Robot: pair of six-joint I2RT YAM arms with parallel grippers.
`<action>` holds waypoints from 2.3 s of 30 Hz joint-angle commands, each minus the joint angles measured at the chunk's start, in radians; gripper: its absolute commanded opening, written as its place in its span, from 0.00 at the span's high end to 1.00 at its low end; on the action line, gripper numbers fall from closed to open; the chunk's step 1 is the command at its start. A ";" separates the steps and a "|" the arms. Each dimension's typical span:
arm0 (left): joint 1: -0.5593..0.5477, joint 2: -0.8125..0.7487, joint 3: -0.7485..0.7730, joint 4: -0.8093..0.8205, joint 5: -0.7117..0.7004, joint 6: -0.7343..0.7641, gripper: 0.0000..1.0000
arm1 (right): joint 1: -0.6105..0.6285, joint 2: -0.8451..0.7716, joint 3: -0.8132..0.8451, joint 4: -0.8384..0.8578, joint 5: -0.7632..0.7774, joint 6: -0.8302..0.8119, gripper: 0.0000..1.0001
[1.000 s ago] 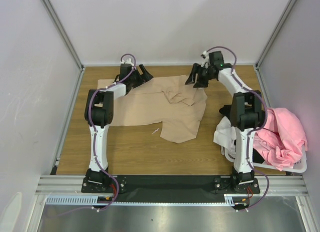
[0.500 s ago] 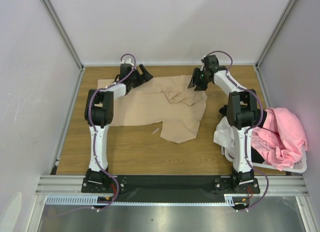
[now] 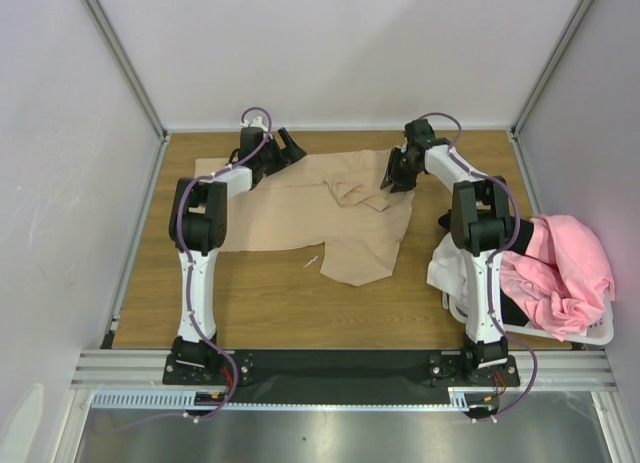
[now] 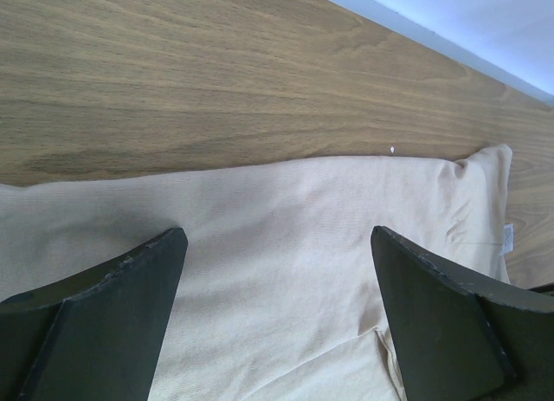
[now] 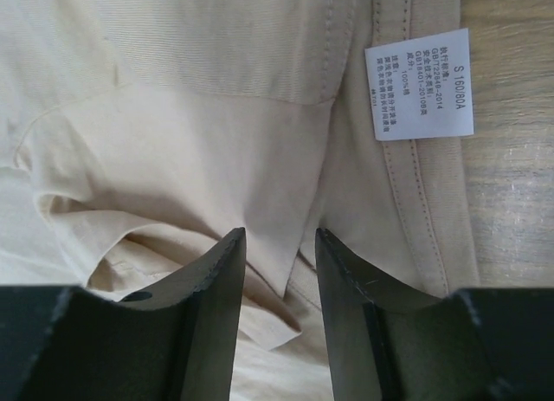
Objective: Fold and stack the t-shirts
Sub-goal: Fold the tshirt
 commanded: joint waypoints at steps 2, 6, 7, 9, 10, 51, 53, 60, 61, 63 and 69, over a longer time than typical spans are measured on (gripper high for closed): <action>0.015 -0.025 0.016 -0.045 -0.004 0.028 0.05 | 0.006 0.023 0.005 0.005 0.008 0.008 0.59; 0.015 -0.025 0.016 -0.045 -0.004 0.029 0.05 | 0.005 0.026 0.006 0.014 0.005 0.011 0.70; 0.015 -0.025 0.016 -0.045 -0.004 0.029 0.05 | 0.008 0.023 0.005 0.021 0.005 0.013 0.72; 0.015 -0.025 0.016 -0.045 -0.004 0.028 0.05 | 0.006 0.020 0.006 0.024 0.000 0.016 0.78; 0.015 -0.025 0.016 -0.045 -0.004 0.029 0.05 | 0.006 0.020 0.006 0.028 0.002 0.015 0.80; 0.014 -0.023 0.017 -0.045 0.002 0.046 0.05 | -0.052 -0.052 0.028 -0.020 0.021 0.005 0.80; 0.014 -0.021 0.017 -0.044 0.005 0.046 0.05 | -0.051 -0.057 0.022 -0.002 0.007 0.010 0.73; 0.014 -0.020 0.017 -0.044 0.007 0.046 0.05 | -0.051 -0.055 0.022 0.023 -0.022 0.027 0.72; 0.014 -0.020 0.017 -0.042 0.007 0.046 0.04 | -0.051 -0.055 0.020 0.029 -0.029 0.028 0.73; 0.014 -0.021 0.017 -0.042 0.005 0.044 0.05 | -0.049 -0.054 0.011 0.040 -0.039 0.036 0.74; 0.014 -0.020 0.019 -0.044 0.005 0.044 0.05 | -0.047 -0.034 0.008 0.061 -0.061 0.051 0.75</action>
